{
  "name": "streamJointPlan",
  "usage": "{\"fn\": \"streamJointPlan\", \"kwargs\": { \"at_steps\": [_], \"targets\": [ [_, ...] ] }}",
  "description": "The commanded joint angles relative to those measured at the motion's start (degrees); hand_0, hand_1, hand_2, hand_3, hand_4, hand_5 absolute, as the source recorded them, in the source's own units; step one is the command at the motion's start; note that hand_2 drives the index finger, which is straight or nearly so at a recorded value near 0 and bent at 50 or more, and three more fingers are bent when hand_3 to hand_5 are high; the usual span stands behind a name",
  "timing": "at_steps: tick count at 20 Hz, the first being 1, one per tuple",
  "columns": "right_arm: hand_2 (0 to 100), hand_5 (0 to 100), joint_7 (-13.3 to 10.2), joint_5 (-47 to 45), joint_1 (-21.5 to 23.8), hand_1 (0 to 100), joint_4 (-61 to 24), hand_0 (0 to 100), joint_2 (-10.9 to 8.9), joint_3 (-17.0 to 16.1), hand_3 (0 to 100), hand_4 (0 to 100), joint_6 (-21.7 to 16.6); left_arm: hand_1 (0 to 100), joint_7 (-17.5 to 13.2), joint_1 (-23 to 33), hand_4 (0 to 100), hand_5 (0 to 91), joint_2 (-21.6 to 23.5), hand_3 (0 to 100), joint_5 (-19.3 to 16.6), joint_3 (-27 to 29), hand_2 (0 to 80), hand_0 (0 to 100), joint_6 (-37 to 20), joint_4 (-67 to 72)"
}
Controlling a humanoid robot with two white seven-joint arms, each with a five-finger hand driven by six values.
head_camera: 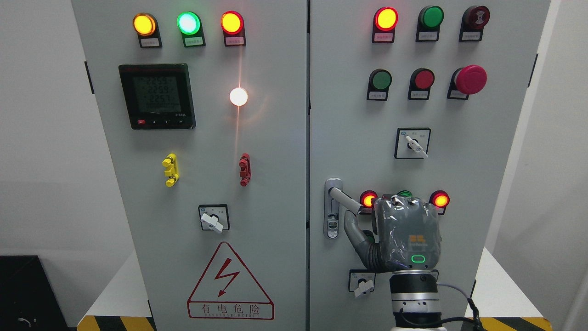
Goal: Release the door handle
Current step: 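Hold the turned handle horizontal with the right hand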
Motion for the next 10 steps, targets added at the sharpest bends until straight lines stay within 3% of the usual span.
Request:
{"fn": "streamJointPlan", "kwargs": {
  "at_steps": [1,10],
  "targets": [
    [100,100,0.1,0.0,0.0,38,-0.3,47,-0.01,-0.1,100,100,0.0,56,0.0,0.0,0,0.0,0.0,0,0.1,0.0,0.0,12,0.0,0.1],
    [100,100,0.1,0.1,-0.1,38,-0.2,47,-0.10,-0.8,100,100,0.0,56,0.0,0.0,0,0.0,0.0,0,0.0,0.0,0.0,12,0.0,0.1]
  ]
}}
